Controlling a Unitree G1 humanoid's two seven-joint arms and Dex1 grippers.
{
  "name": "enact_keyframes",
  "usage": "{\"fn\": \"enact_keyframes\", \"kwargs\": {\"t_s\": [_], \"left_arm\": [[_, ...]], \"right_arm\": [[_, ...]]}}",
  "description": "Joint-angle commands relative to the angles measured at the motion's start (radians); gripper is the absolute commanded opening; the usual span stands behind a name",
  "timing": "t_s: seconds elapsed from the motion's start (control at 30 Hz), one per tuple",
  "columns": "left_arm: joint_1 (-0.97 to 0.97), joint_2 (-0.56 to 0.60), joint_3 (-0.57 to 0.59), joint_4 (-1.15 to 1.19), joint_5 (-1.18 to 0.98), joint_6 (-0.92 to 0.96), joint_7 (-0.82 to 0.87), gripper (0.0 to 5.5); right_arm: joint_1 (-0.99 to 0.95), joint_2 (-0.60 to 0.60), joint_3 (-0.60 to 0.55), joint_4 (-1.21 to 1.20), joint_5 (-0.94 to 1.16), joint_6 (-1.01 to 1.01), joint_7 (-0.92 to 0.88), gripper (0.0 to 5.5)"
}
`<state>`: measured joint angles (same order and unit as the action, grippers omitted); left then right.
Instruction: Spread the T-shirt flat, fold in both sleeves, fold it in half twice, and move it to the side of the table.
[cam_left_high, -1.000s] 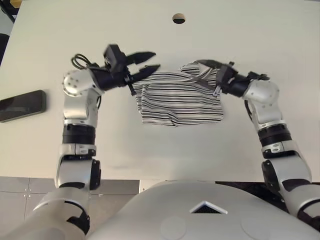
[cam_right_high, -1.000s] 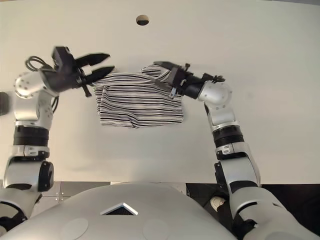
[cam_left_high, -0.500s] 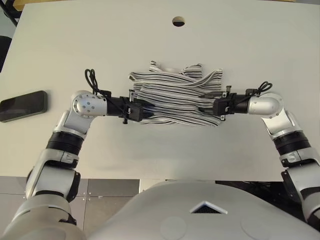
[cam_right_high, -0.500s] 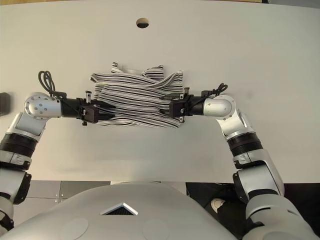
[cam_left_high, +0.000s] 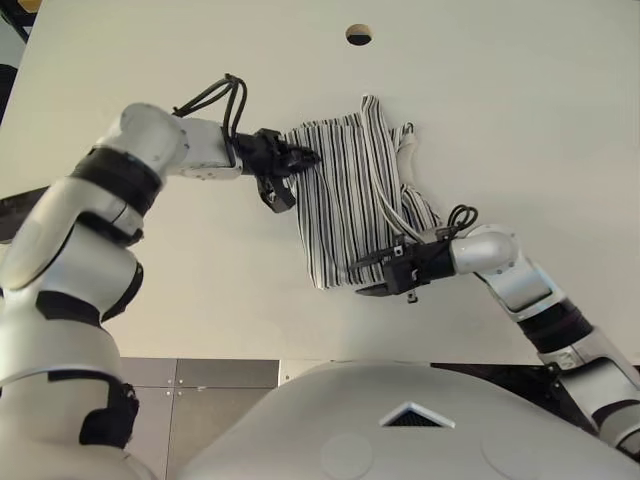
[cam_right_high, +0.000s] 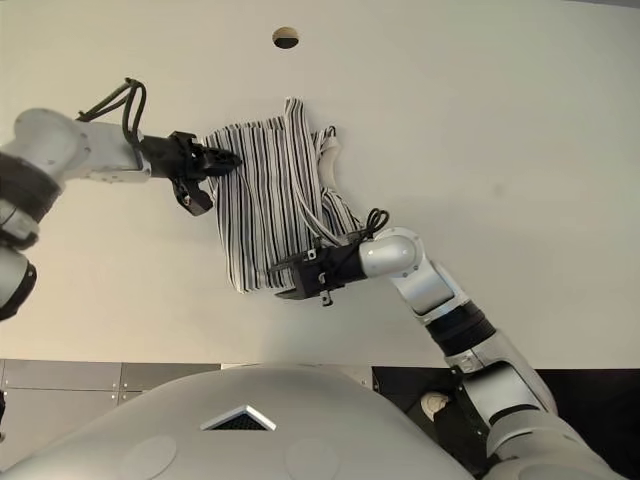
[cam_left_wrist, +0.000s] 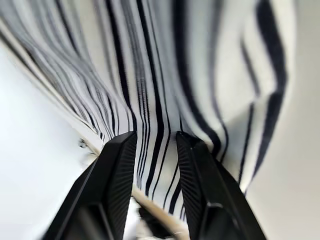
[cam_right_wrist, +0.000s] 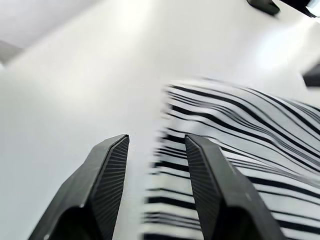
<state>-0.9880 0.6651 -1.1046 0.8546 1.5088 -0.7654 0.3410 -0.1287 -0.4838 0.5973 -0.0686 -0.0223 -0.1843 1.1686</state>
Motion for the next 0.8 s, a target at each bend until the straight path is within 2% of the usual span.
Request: {"fn": "enact_keyframes", "kwargs": {"t_s": [0.03,0.1,0.23,0.4,0.53,0.63,0.8], "left_arm": [[-0.122,-0.067,-0.134,0.218,0.151,0.082,0.236,1.46],[-0.151,-0.087,-0.112,0.275,0.111,0.071,0.292,1.46],[-0.124,-0.068,0.078,0.211,-0.193,-0.184,0.245,1.46],[-0.009,0.018,0.19,0.04,-0.358,-0.245,0.156,1.46],[0.154,0.014,0.231,-0.066,-0.496,-0.251,-0.05,1.46],[0.299,0.079,0.215,-0.165,-0.513,-0.225,-0.232,1.46],[0.43,0.048,0.2,-0.088,-0.642,-0.251,-0.481,1.46]], "right_arm": [[0.002,-0.018,-0.044,-0.105,0.078,0.091,0.0,2.06],[-0.003,-0.026,-0.071,-0.144,0.116,0.128,-0.005,2.06],[-0.033,-0.029,-0.143,-0.214,0.191,0.194,-0.027,2.06],[-0.103,0.011,-0.194,-0.19,0.205,0.214,-0.09,2.06],[-0.215,0.09,-0.196,-0.031,0.07,0.209,-0.245,2.06],[-0.266,0.113,-0.188,0.061,0.019,0.179,-0.287,2.06],[-0.343,0.145,-0.139,0.204,-0.08,0.135,-0.317,2.06]]}}
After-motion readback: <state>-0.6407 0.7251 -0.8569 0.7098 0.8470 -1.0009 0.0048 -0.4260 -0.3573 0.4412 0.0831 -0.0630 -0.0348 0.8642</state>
